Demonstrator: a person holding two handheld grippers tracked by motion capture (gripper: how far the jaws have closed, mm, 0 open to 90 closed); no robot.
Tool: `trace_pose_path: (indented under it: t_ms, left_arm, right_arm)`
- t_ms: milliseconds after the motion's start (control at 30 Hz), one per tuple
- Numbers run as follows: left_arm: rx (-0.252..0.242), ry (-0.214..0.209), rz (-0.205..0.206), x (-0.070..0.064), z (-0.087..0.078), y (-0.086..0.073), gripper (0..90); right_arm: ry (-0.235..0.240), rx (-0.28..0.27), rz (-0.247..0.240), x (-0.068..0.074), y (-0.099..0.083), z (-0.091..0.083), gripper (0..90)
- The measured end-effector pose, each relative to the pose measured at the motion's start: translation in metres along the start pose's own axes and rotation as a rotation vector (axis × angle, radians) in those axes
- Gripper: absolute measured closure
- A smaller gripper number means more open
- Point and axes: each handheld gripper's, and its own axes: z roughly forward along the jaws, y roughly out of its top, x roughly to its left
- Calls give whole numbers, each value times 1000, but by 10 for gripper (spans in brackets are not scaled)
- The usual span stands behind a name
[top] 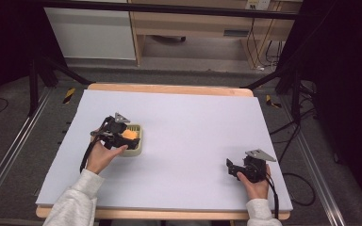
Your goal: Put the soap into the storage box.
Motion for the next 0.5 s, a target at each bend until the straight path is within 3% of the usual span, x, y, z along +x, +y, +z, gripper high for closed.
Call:
trace_pose_path:
  t_ms: [267, 500]
  left_arm:
    - [-94, -23, -40, -3, -13, -18, 222]
    - [-132, -15, -49, -3, -22, -39, 235]
  right_arm:
    - [0, -1, 4, -1, 0, 0, 117]
    - [0, -1, 7, -2, 0, 0, 117]
